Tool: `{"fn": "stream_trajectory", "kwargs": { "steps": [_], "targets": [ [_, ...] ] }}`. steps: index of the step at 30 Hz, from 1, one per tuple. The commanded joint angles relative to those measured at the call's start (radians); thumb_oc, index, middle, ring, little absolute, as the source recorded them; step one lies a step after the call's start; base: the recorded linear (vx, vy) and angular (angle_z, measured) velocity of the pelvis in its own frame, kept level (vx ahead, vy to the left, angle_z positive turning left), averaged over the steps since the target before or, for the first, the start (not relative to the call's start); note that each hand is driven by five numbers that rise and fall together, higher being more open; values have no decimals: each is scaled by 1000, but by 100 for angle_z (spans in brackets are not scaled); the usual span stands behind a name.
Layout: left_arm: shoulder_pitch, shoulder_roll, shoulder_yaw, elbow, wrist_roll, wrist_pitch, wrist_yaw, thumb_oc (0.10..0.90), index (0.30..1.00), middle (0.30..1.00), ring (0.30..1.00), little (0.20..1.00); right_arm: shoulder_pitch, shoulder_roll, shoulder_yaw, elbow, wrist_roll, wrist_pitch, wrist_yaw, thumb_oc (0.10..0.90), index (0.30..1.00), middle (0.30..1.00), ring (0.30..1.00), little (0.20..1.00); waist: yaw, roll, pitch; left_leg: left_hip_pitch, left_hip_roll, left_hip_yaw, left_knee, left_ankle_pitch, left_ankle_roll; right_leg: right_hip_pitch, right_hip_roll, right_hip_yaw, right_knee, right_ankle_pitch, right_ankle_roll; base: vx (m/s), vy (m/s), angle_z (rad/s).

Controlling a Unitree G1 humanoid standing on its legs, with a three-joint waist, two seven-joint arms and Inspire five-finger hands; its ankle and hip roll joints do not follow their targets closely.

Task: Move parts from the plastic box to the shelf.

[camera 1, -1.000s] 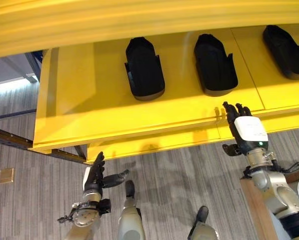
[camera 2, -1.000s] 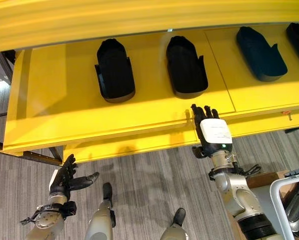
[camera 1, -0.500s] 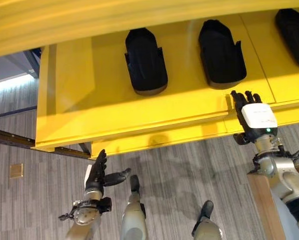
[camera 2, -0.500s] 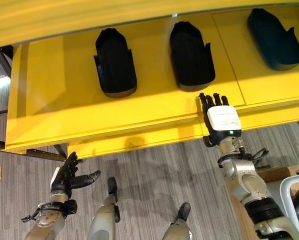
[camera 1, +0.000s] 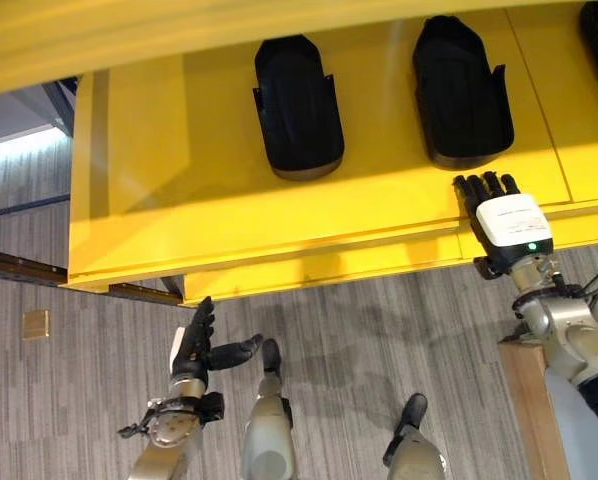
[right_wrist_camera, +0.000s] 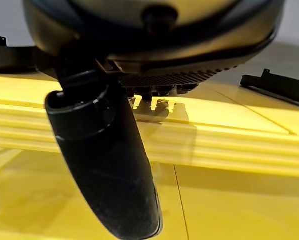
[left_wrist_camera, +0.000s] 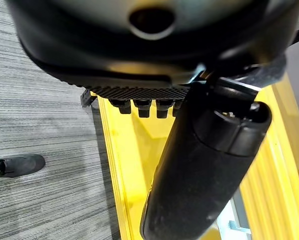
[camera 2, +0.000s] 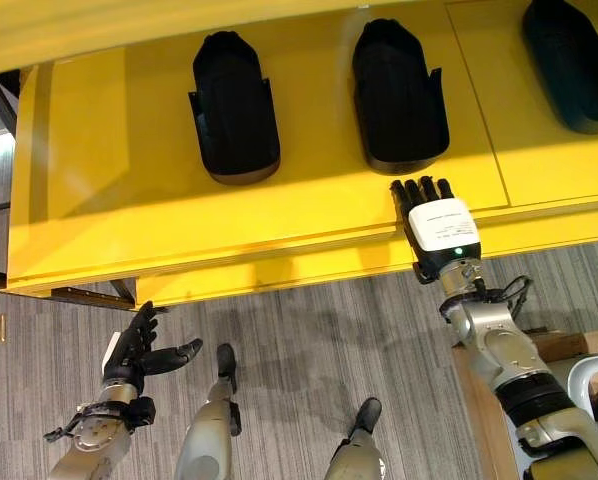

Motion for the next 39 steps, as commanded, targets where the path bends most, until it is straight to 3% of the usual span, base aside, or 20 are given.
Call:
{"fn": "stream_trajectory", "kwargs": {
  "steps": [1, 27, 34, 39],
  "targets": [
    [-50, 41, 50, -69, 13, -99, 14, 900, 1000, 1000, 1000, 1000, -158, -47, 29, -1, -31, -2, -2, 900, 1000, 1000, 1000, 1000, 22, -23, 21, 113, 39, 15, -20, -58, -26, -102, 61, -8, 170, -98, -100, 0, 0, 0],
    [-81, 43, 42, -74, -5, -107, 39, 900, 1000, 1000, 1000, 1000, -279, 22, 115, 142, -5, 37, -2, 900, 1000, 1000, 1000, 1000, 31, -21, 51, 93, 32, 7, -19, -61, -19, -145, 51, -8, 218, -106, -108, 0, 0, 0],
    [-85, 35, 48, -76, -3, -102, 40, 900, 1000, 1000, 1000, 1000, -241, 36, 80, 106, 3, 36, -3, 900, 1000, 1000, 1000, 1000, 22, -25, 53, 98, 29, 6, -19, -64, -16, -144, 50, -5, 220, -104, -107, 0, 0, 0],
    [-86, 16, 67, -75, 3, -84, 49, 900, 1000, 1000, 1000, 1000, -85, 105, -51, -57, 110, 4, -22, 900, 1000, 1000, 1000, 1000, 4, -35, 48, 102, 31, 8, -13, -70, -15, -137, 53, -4, 216, -104, -107, 0, 0, 0]
  ]
}}
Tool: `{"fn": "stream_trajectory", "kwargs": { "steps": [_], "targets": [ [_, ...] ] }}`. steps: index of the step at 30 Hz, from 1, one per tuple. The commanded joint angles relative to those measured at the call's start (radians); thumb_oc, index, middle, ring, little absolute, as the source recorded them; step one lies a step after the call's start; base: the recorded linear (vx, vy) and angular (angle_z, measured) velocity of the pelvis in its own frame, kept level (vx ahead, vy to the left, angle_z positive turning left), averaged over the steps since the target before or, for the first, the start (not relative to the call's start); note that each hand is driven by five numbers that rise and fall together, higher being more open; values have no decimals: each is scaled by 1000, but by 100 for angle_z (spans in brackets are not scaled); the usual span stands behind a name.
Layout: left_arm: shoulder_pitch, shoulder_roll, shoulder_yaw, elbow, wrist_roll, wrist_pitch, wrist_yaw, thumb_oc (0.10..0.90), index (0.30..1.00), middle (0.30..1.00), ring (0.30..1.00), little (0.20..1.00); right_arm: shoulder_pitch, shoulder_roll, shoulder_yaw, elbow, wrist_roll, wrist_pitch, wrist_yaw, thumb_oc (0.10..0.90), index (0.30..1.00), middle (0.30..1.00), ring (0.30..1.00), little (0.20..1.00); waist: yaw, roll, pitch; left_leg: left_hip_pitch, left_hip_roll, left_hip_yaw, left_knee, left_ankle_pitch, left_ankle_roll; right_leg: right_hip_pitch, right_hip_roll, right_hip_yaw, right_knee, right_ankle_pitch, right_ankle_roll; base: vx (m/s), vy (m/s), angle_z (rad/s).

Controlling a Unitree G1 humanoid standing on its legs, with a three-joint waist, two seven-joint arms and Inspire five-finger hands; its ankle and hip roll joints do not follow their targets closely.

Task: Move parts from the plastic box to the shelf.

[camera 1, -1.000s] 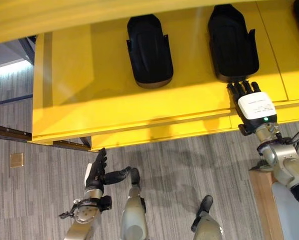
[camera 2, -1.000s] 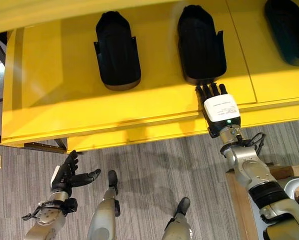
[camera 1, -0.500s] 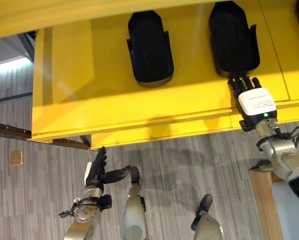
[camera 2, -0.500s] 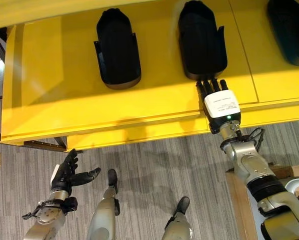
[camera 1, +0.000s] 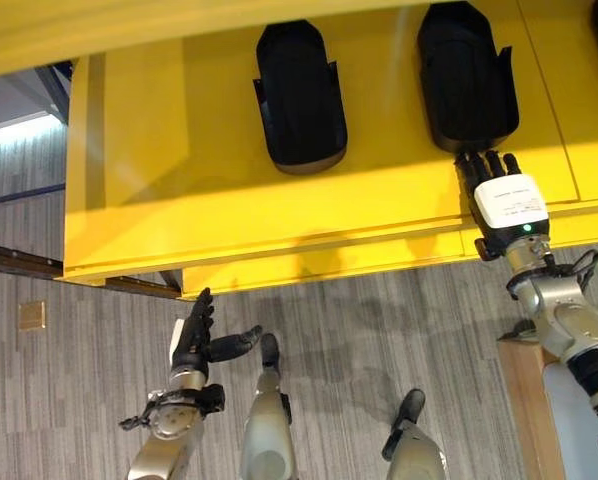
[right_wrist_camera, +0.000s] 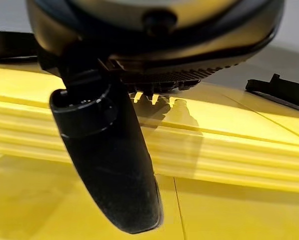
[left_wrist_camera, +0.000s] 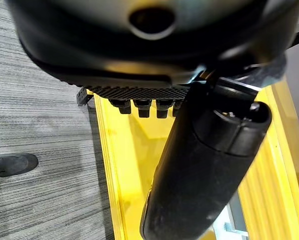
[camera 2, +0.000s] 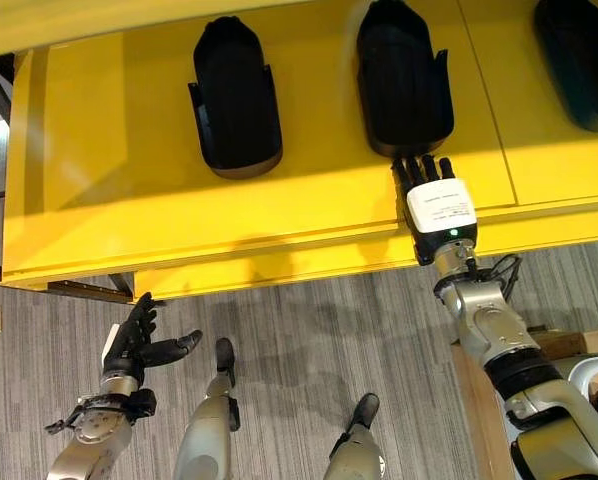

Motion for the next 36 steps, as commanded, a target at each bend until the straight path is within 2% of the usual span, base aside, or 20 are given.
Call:
{"fn": "stream_trajectory", "kwargs": {
  "steps": [1, 3, 5, 6, 7, 8, 10, 13, 19, 27, 29, 30, 31, 35, 36],
  "targets": [
    [-47, 13, 73, -85, 6, -63, 43, 900, 1000, 1000, 1000, 1000, 8, 43, -65, -121, 112, -42, -26, 900, 1000, 1000, 1000, 1000, 0, -33, 41, 125, 31, 22, -16, -75, -15, -104, 58, 3, 171, -83, -106, 0, 0, 0],
    [-39, 9, 88, -90, 12, -49, 47, 900, 1000, 1000, 1000, 1000, 127, 99, -138, -217, 178, -65, -26, 900, 1000, 1000, 1000, 1000, -4, -45, 32, 121, 33, 30, -8, -67, -5, -99, 59, -12, 155, -63, -114, -27, 11, 4],
    [-35, 10, 92, -93, 14, -45, 46, 900, 1000, 1000, 1000, 1000, 159, 115, -155, -241, 193, -72, -22, 900, 1000, 1000, 1000, 1000, -7, -49, 23, 133, 34, 20, -12, -82, -14, -88, 64, -1, 150, -77, -103, 3, 2, 2],
    [-31, 7, 97, -94, 17, -41, 47, 900, 1000, 1000, 1000, 1000, 185, 131, -171, -254, 215, -76, -25, 900, 1000, 1000, 1000, 1000, -9, -53, 24, 126, 34, 30, -7, -70, -6, -89, 63, -13, 142, -60, -112, 0, 0, 0],
    [-25, 2, 100, -95, 18, -38, 48, 900, 1000, 1000, 1000, 1000, 213, 151, -185, -263, 240, -80, -28, 900, 1000, 1000, 1000, 1000, -11, -57, 15, 139, 35, 22, -10, -85, -14, -77, 67, 1, 138, -72, -101, -67, 35, 0],
    [-15, -3, 109, -96, 23, -29, 47, 900, 1000, 1000, 1000, 1000, 253, 177, -206, -287, 268, -89, -24, 900, 1000, 1000, 1000, 1000, -15, -63, 11, 133, 35, 31, -4, -74, -4, -74, 68, -9, 124, -53, -110, 0, 0, 0],
    [-12, -4, 115, -98, 25, -27, 48, 900, 1000, 1000, 1000, 1000, 275, 189, -219, -301, 277, -89, -25, 900, 1000, 1000, 1000, 1000, -18, -67, 6, 137, 35, 32, -3, -77, -4, -67, 69, -10, 117, -50, -109, -35, 35, 3],
    [9, -17, 132, -107, 35, -14, 42, 900, 1000, 1000, 1000, 1000, 346, 257, -254, -357, 356, -109, -23, 900, 1000, 1000, 1000, 1000, -27, -80, -16, 156, 27, 36, -1, -93, 2, -41, 68, -6, 91, -36, -102, -10, 60, 1],
    [29, -19, 137, -110, 45, -6, 30, 900, 1000, 1000, 1000, 1000, 384, 312, -257, -410, 452, -138, -15, 900, 1000, 1000, 1000, 1000, -34, -91, -42, 181, 8, 47, -5, -114, 13, -10, 60, 1, 45, -6, -87, -14, 76, -1],
    [41, -11, 136, -107, 62, -19, 16, 900, 1000, 1000, 1000, 1000, 416, 386, -253, -464, 584, -187, -9, 900, 1000, 1000, 1000, 1000, -50, -98, -87, 226, -61, 78, 36, -205, 60, 20, 7, 43, 4, 61, -51, -1, 164, -5],
    [36, 0, 138, -110, 79, -24, 9, 900, 1000, 1000, 1000, 1000, 418, 407, -246, -466, 602, -193, 1, 900, 1000, 1000, 1000, 1000, -58, -103, -104, 248, -98, 91, 32, -230, 84, 15, -21, 67, 7, 98, -32, -2, 238, -13],
    [36, 0, 138, -110, 79, -24, 9, 900, 1000, 1000, 1000, 1000, 418, 407, -246, -466, 602, -193, 1, 900, 1000, 1000, 1000, 1000, -57, -104, -104, 249, -99, 92, 31, -230, 85, 15, -23, 69, 7, 98, -31, -3, 233, -21],
    [32, 10, 137, -115, 93, -28, 4, 900, 1000, 1000, 1000, 1000, 424, 423, -243, -464, 627, -197, 12, 900, 1000, 1000, 1000, 1000, -64, -108, -114, 264, -130, 94, 19, -242, 104, 8, -45, 86, 9, 129, -19, -2, 161, -28],
    [18, 24, 138, -119, 109, -32, -3, 900, 1000, 1000, 1000, 1000, 447, 437, -255, -460, 639, -197, 22, 900, 1000, 1000, 1000, 1000, -77, -117, -122, 281, -164, 108, 6, -259, 124, -6, -72, 116, 7, 169, -5, -32, 203, -22],
    [11, 31, 142, -121, 117, -34, -6, 900, 1000, 1000, 1000, 1000, 461, 451, -256, -465, 645, -198, 31, 900, 1000, 1000, 1000, 1000, -82, -125, -122, 285, -170, 119, 9, -267, 129, -13, -77, 125, -1, 201, 3, -62, 177, -41]
  ]
}}
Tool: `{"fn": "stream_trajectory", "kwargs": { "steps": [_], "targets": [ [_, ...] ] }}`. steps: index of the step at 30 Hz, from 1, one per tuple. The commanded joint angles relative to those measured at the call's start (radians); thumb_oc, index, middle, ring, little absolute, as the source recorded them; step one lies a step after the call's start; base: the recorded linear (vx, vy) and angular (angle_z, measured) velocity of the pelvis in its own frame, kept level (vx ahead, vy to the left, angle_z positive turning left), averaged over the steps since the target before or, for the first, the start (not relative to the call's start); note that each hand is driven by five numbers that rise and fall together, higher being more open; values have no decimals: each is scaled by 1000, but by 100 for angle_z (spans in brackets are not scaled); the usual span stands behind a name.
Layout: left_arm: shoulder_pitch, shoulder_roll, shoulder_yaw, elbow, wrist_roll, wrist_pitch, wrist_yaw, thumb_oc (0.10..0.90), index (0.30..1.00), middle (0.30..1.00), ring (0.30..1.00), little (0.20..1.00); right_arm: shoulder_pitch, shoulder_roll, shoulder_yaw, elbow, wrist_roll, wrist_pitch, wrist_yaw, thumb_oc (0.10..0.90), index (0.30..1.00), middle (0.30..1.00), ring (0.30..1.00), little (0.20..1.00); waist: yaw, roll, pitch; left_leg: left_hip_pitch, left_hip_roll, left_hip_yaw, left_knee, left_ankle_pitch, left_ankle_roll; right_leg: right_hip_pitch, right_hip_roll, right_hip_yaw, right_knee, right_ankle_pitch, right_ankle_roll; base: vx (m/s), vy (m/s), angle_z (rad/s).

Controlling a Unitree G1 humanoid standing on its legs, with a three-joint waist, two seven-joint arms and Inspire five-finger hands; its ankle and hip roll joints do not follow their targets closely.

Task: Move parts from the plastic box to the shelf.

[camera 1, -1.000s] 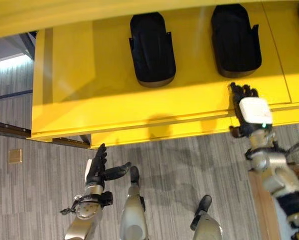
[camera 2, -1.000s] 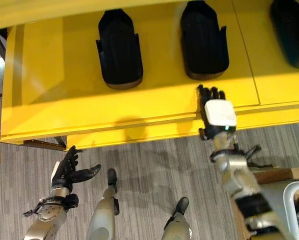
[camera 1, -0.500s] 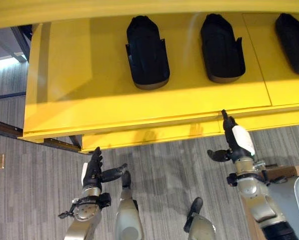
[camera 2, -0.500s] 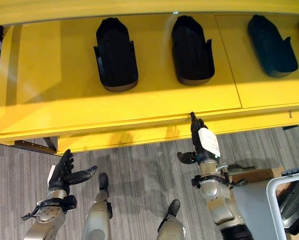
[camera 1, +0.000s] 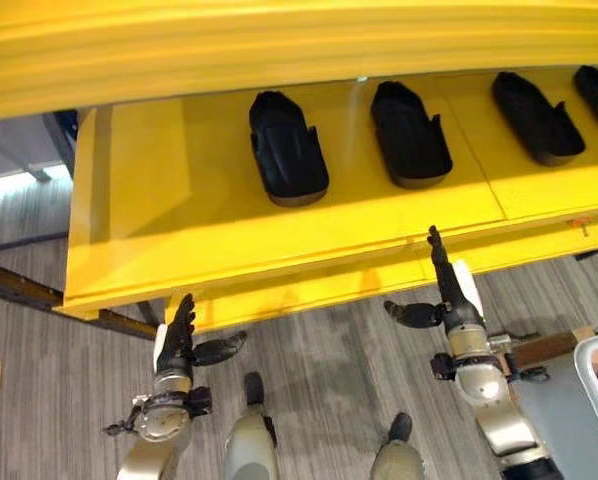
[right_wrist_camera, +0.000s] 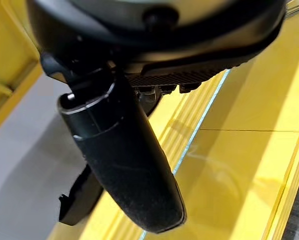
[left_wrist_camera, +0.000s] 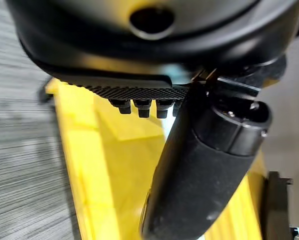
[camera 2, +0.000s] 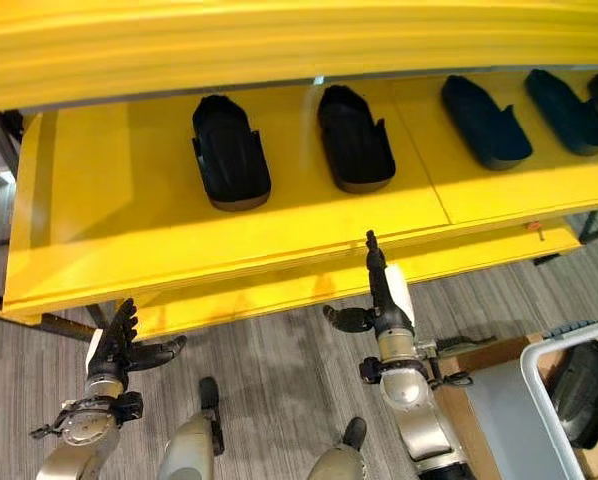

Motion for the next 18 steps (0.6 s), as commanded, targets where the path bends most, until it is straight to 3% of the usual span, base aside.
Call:
{"fn": "stream_trajectory", "kwargs": {
  "steps": [1, 3, 4, 5, 8, 11, 12, 16, 18],
  "targets": [
    [0, 4, 68, -132, 64, -98, 3, 900, 1000, 1000, 1000, 1000, -56, -28, -36, -74, 37, -93, -7, 900, 1000, 1000, 1000, 1000, -26, 22, -38, 202, -69, 22, -89, -148, 83, -38, 50, 62, -28, 29, 154, -67, 133, -39],
    [-6, 8, 73, -128, 59, -102, 7, 900, 1000, 1000, 1000, 1000, -67, -18, -25, -68, 65, -96, 2, 900, 1000, 1000, 1000, 1000, -24, 16, -34, 211, -63, 47, -91, -148, 84, -52, 54, 59, -29, 61, 154, -35, 70, -61],
    [-10, 11, 77, -125, 56, -103, 10, 900, 1000, 1000, 1000, 1000, -77, -15, -16, -59, 75, -98, 8, 900, 1000, 1000, 1000, 1000, -11, 25, -32, 228, -46, 48, -95, -164, 79, -51, 59, 29, -5, 38, 154, -195, 36, -74],
    [-37, 11, 94, -132, 35, -105, 24, 900, 1000, 1000, 1000, 1000, -194, -9, 35, -2, 130, -103, 1, 900, 1000, 1000, 1000, 1000, 74, 42, -27, 233, 18, 154, -64, -162, 75, -4, -53, -290, 169, -20, 141, -188, -42, -94],
    [-36, 13, 94, -137, 17, -102, 24, 900, 1000, 1000, 1000, 1000, -204, -7, 35, -4, 117, -94, 6, 900, 1000, 1000, 1000, 1000, 76, 20, -34, 214, 59, 170, -33, -144, 51, 8, -19, -243, 186, -43, 141, -124, -250, -219],
    [-19, 0, 108, -129, 33, -100, 16, 900, 1000, 1000, 1000, 1000, -189, -17, 31, -16, 107, -95, 19, 900, 1000, 1000, 1000, 1000, 88, 16, -61, 229, 98, 187, -56, -102, 6, 56, 43, -247, 70, -98, 133, 8, -300, -29],
    [-17, -14, 107, -123, 35, -104, 10, 900, 1000, 1000, 1000, 1000, -192, -30, 33, -17, 101, -97, 20, 900, 1000, 1000, 1000, 1000, 75, 24, -75, 234, 147, 198, -61, -58, -29, 66, 92, -246, 37, -126, 119, 37, -413, -60],
    [-9, -44, 102, -122, 31, -106, 8, 900, 1000, 1000, 1000, 1000, -167, -42, 24, -33, 129, -107, 25, 900, 1000, 1000, 1000, 1000, 44, 52, -93, 250, 219, 223, -82, 5, -74, 80, 168, -248, -5, -175, 88, 22, -265, -10],
    [-11, -64, 91, -120, 37, -101, 2, 900, 1000, 1000, 1000, 1000, -138, -48, 11, -42, 128, -111, 20, 900, 1000, 1000, 1000, 1000, 19, 80, -101, 267, 276, 248, -104, 68, -112, 83, 226, -241, -28, -205, 59, 45, -305, -8]
  ]
}}
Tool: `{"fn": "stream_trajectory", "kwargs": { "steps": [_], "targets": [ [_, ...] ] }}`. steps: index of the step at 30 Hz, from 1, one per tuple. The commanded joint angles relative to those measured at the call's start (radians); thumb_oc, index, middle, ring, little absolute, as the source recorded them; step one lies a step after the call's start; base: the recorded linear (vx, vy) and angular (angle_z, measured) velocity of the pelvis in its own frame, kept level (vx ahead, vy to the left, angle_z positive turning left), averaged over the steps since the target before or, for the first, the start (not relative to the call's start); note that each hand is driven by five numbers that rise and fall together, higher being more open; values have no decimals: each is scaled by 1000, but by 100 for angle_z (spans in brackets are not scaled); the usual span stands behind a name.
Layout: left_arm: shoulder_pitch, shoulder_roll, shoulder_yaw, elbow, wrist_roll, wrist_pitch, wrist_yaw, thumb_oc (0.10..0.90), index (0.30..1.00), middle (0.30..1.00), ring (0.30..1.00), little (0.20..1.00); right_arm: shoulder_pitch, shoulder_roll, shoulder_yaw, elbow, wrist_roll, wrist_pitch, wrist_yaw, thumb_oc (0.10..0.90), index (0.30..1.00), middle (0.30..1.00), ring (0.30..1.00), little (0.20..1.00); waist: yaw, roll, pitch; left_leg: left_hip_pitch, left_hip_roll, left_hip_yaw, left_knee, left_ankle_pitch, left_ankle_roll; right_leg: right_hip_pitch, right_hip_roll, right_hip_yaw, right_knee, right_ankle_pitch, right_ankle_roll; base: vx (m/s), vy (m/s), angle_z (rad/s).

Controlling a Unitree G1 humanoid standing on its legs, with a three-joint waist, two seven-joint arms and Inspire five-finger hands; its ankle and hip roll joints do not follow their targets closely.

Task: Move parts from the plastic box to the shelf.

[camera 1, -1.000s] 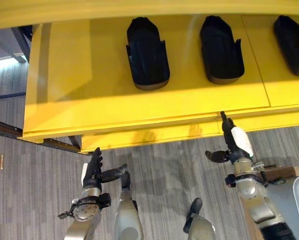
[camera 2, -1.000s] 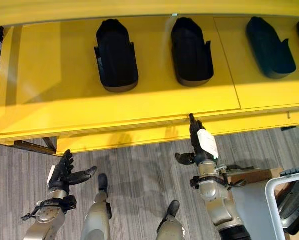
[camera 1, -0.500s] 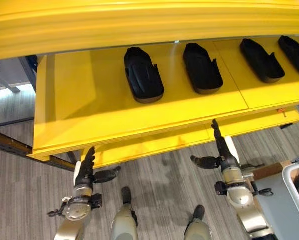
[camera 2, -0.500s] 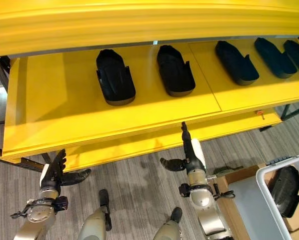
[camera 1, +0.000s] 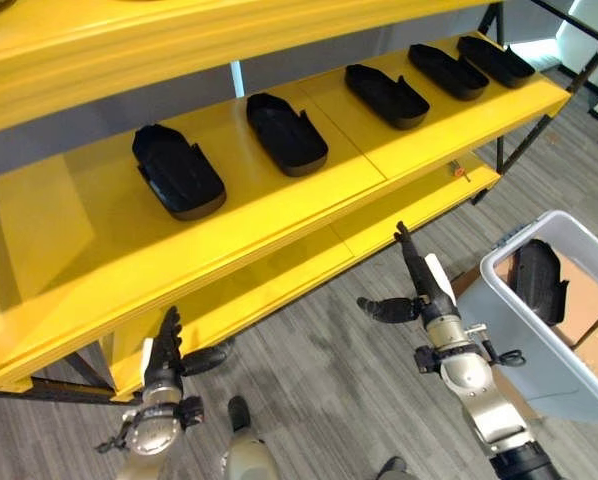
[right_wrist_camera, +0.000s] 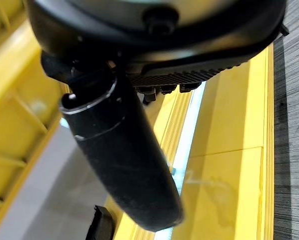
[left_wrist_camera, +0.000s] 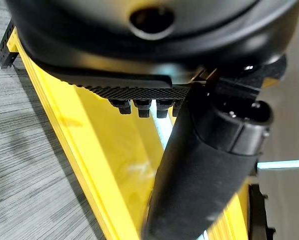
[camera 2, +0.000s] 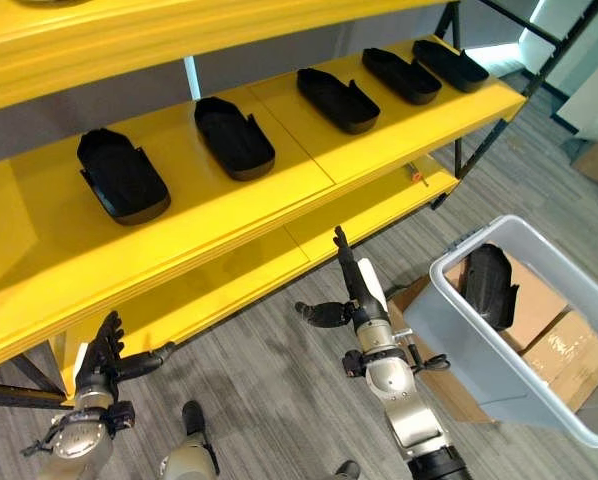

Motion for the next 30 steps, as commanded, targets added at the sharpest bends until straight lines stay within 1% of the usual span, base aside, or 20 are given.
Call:
{"fn": "stream_trajectory", "kwargs": {
  "steps": [1, 2, 3, 6, 8, 9, 10, 11, 12, 14, 16, 18, 19, 21, 23, 24, 26, 27, 28, 30],
  "targets": [
    [-95, 55, 18, -108, 42, -90, -3, 900, 1000, 1000, 1000, 1000, -56, 25, -84, -92, 14, -87, -29, 900, 1000, 1000, 1000, 1000, -25, -47, -38, 147, 77, 98, 33, -18, -112, -96, 72, 49, -8, -35, -58, 78, -353, -20],
    [-88, 48, 10, -110, 53, -89, -9, 900, 1000, 1000, 1000, 1000, -35, 12, -86, -104, 6, -91, -30, 900, 1000, 1000, 1000, 1000, -40, -30, -38, 158, 107, 102, 40, 40, -134, -91, 112, 67, -32, -49, -77, 68, -341, -42],
    [-87, 47, 6, -112, 57, -89, -15, 900, 1000, 1000, 1000, 1000, -26, 5, -90, -104, 2, -93, -30, 900, 1000, 1000, 1000, 1000, -51, -24, -37, 164, 123, 106, 41, 60, -144, -93, 138, 84, -49, -55, -87, 64, -332, -67],
    [-84, 37, 5, -113, 68, -89, -24, 900, 1000, 1000, 1000, 1000, 8, -9, -112, -111, -25, -100, -40, 900, 1000, 1000, 1000, 1000, -76, -17, -37, 171, 155, 102, 84, 90, -151, -87, 201, 136, -101, -66, -113, 65, -242, -62],
    [-85, 35, 1, -111, 67, -91, -26, 900, 1000, 1000, 1000, 1000, 19, -13, -118, -111, -30, -101, -41, 900, 1000, 1000, 1000, 1000, -78, -16, -32, 163, 161, 85, 121, 84, -148, -82, 220, 160, -119, -71, -124, 71, -185, -73],
    [-93, 30, -7, -110, 58, -98, -22, 900, 1000, 1000, 1000, 1000, 25, -23, -119, -108, -35, -105, -43, 900, 1000, 1000, 1000, 1000, -62, -20, -14, 123, 120, -27, 189, 76, -123, -80, 237, 197, -125, -85, -141, 90, -282, -103],
    [-89, 26, -6, -110, 48, -105, -23, 900, 1000, 1000, 1000, 1000, 23, -31, -111, -91, -25, -111, -28, 900, 1000, 1000, 1000, 1000, -48, -43, -3, 49, 24, -178, 249, -18, -62, -89, 242, 239, -125, -98, -152, 23, -218, -112],
    [-79, 23, -5, -111, 47, -108, -26, 900, 1000, 1000, 1000, 1000, 22, -32, -106, -87, -20, -116, -15, 900, 1000, 1000, 1000, 1000, -38, -60, 4, 15, -43, -224, 269, -64, -21, -101, 235, 254, -125, -82, -159, -11, -93, -104],
    [-78, 23, -5, -111, 47, -108, -26, 900, 1000, 1000, 1000, 1000, 23, -31, -106, -87, -20, -116, -14, 900, 1000, 1000, 1000, 1000, -38, -62, 2, 11, -45, -224, 274, -68, -18, -103, 232, 253, -125, -82, -157, 7, -35, -79],
    [-51, 20, -4, -111, 50, -110, -33, 900, 1000, 1000, 1000, 1000, 32, -27, -99, -82, -6, -123, 14, 900, 1000, 1000, 1000, 1000, -17, -84, 12, -33, -152, -287, 261, -161, 16, -98, 234, 308, -125, -71, -149, 130, -21, -99],
    [-50, 19, -16, -106, 47, -115, -35, 900, 1000, 1000, 1000, 1000, 45, -30, -113, -87, 4, -123, 18, 900, 1000, 1000, 1000, 1000, -13, -80, 20, -101, -209, -308, 198, -123, 11, -93, 231, 329, -125, -59, -146, 102, 73, -76],
    [-60, 25, -21, -101, 47, -116, -34, 900, 1000, 1000, 1000, 1000, 42, -27, -111, -89, 5, -129, 14, 900, 1000, 1000, 1000, 1000, -4, -75, 34, -131, -241, -355, 186, -102, 4, -81, 241, 352, -125, -64, -147, 76, 59, -16],
    [-71, 26, -31, -96, 53, -115, -35, 900, 1000, 1000, 1000, 1000, 34, -24, -106, -87, 6, -130, 13, 900, 1000, 1000, 1000, 1000, -3, -67, 36, -138, -270, -372, 165, -89, 10, -71, 250, 362, -124, -64, -147, 127, 82, -29],
    [-87, 24, -43, -91, 54, -116, -37, 900, 1000, 1000, 1000, 1000, 28, -23, -104, -83, -6, -129, 17, 900, 1000, 1000, 1000, 1000, -3, -56, 25, -119, -303, -404, 105, -70, 9, -54, 269, 401, -123, -74, -145, 175, 151, -43],
    [-90, 26, -41, -91, 49, -118, -36, 900, 1000, 1000, 1000, 1000, 22, -21, -103, -79, -2, -128, 19, 900, 1000, 1000, 1000, 1000, 1, -58, 24, -109, -313, -423, 105, -84, 15, -45, 271, 421, -118, -84, -142, 199, 168, -79],
    [-98, 21, -58, -79, 36, -118, -39, 900, 1000, 1000, 1000, 1000, 17, -8, -101, -70, 1, -124, 27, 900, 1000, 1000, 1000, 1000, -8, -57, 3, -80, -312, -411, 92, -96, 27, -22, 268, 455, -121, -92, -139, 243, 196, -93],
    [-100, 26, -60, -77, 32, -118, -39, 900, 1000, 1000, 1000, 1000, 19, -3, -104, -72, 3, -121, 27, 900, 1000, 1000, 1000, 1000, -9, -58, -3, -73, -312, -403, 95, -102, 32, -16, 262, 458, -122, -97, -138, 187, 152, -70],
    [-101, 35, -64, -77, 29, -117, -38, 900, 1000, 1000, 1000, 1000, 22, 4, -107, -76, 14, -121, 27, 900, 1000, 1000, 1000, 1000, -13, -60, -10, -65, -316, -393, 96, -112, 39, -12, 255, 462, -119, -101, -136, 235, 222, -53],
    [-97, 49, -60, -79, 26, -115, -40, 900, 1000, 1000, 1000, 1000, 21, 8, -104, -80, 12, -119, 36, 900, 1000, 1000, 1000, 1000, -19, -63, -21, -53, -321, -374, 105, -135, 61, -7, 242, 483, -111, -107, -132, 234, 243, -33],
    [-91, 54, -60, -81, 23, -114, -41, 900, 1000, 1000, 1000, 1000, 23, 12, -97, -79, 10, -116, 41, 900, 1000, 1000, 1000, 1000, -16, -66, -28, -44, -322, -355, 105, -144, 69, -8, 236, 499, -103, -110, -129, 143, 151, -23]
  ]
}}
